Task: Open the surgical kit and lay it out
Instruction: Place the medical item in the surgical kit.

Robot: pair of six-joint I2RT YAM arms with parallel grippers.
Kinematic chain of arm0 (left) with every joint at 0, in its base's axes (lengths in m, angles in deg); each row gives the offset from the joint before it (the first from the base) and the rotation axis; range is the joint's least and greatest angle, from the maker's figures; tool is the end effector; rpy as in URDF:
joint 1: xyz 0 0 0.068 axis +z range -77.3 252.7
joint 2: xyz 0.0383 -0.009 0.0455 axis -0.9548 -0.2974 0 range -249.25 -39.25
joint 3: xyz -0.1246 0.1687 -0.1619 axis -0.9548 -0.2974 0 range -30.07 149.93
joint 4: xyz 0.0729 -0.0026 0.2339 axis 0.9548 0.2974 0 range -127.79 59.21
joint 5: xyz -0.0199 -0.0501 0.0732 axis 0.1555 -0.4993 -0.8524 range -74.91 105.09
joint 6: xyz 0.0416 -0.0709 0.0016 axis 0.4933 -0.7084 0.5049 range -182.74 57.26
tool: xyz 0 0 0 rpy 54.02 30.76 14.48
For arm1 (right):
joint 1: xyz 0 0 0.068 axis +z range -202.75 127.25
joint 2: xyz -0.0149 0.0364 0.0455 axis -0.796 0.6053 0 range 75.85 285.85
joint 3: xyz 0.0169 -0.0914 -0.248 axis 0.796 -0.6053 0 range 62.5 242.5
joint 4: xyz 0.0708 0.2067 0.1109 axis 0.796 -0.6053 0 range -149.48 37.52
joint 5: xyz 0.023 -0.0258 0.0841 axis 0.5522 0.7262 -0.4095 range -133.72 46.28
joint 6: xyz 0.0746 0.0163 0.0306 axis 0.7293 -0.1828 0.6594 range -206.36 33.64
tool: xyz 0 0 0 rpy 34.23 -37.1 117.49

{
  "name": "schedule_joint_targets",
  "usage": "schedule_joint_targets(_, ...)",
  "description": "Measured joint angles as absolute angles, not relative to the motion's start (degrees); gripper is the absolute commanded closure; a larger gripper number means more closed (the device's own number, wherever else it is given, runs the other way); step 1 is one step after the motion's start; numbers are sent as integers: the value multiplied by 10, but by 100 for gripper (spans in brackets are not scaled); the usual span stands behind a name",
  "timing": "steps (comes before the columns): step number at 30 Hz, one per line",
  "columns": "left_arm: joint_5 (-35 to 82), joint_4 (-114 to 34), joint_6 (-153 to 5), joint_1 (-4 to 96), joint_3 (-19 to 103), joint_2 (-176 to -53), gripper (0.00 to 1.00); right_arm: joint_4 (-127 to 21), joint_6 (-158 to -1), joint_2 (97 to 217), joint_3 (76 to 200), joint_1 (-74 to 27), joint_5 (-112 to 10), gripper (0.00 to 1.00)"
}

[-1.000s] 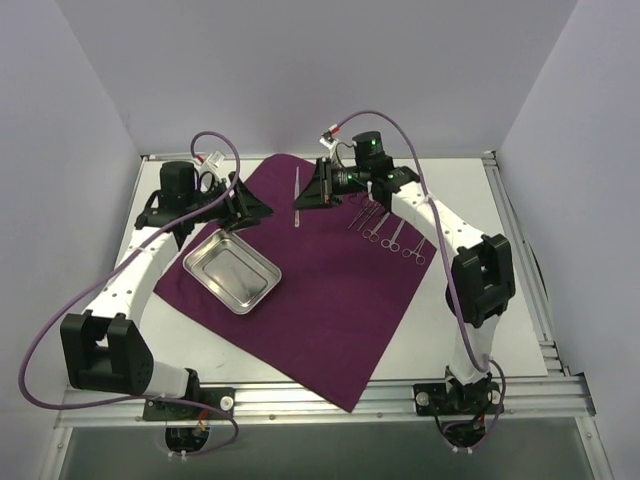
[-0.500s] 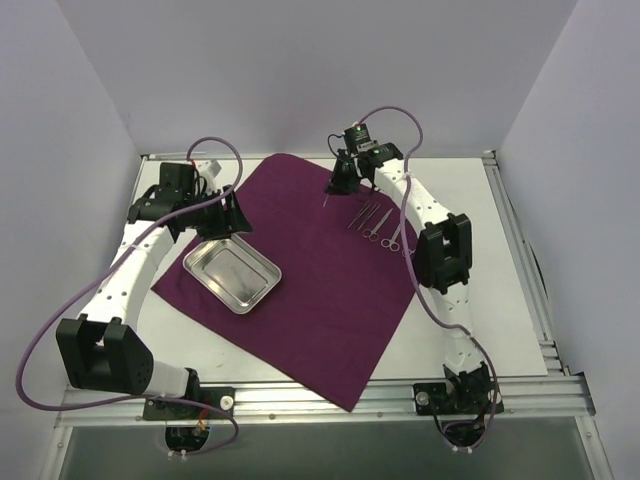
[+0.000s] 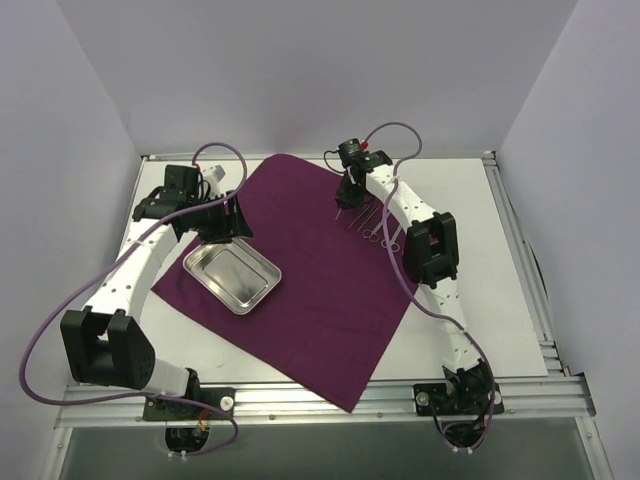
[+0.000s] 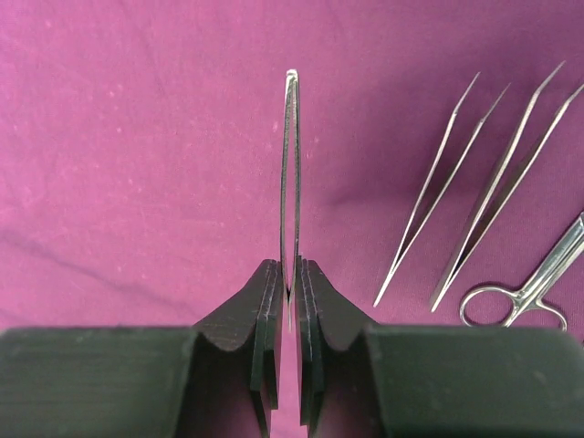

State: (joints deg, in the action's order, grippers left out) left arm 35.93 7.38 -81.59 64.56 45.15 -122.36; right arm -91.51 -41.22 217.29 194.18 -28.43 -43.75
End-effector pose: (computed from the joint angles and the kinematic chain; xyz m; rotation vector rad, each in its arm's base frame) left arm 0.3007 -0.0687 0.2831 -0.0812 2.5265 -0.6479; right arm 0.5013 0.2265 0.1840 0.4512 2.4573 0.5357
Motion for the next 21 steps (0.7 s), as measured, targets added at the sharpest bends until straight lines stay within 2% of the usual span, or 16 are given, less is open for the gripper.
schedule_joint_targets(21, 368, 75, -807, 648, 452, -1256, 30, -928, -375, 2219, 1964, -302, -421, 100)
